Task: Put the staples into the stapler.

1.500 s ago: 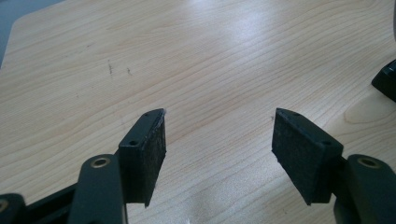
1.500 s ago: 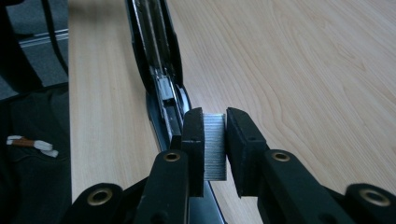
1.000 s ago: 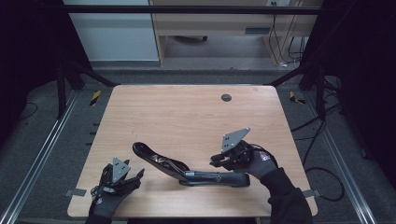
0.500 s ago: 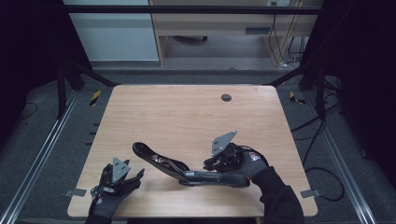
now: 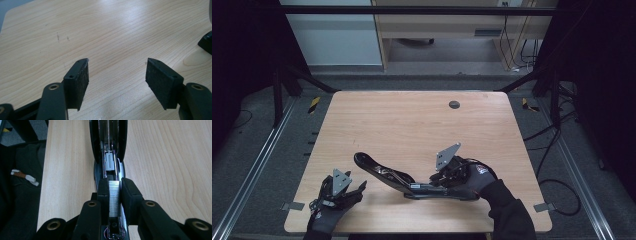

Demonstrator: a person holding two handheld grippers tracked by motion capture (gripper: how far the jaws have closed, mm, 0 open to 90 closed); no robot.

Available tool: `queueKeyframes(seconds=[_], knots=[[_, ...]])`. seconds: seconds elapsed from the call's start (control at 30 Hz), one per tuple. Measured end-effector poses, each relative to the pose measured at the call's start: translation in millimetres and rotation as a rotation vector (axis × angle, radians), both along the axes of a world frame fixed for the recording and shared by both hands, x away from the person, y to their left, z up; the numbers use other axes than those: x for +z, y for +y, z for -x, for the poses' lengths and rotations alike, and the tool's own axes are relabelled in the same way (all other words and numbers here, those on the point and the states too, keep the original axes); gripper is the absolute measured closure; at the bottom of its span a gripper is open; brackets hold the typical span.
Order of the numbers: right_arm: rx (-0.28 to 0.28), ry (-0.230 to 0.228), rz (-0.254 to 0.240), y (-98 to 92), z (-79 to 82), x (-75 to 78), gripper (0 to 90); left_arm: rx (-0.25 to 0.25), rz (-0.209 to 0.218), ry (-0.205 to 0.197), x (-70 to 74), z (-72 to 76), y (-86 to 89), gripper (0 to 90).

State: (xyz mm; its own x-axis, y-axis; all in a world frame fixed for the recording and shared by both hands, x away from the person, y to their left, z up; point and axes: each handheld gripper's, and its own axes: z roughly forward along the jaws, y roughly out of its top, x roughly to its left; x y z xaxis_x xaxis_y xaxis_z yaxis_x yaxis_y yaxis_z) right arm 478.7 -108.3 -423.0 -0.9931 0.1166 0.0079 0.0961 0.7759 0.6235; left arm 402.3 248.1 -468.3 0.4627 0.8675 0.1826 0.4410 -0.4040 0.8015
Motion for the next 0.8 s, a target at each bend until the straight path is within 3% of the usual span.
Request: queueKeyframes(seconds=[0.8], knots=[[0.018,0.013,0.050,5.0,-2.6,-9.2,78.0,0.000,-0.002,0.001,-0.2,-0.1,0.0,34.5]])
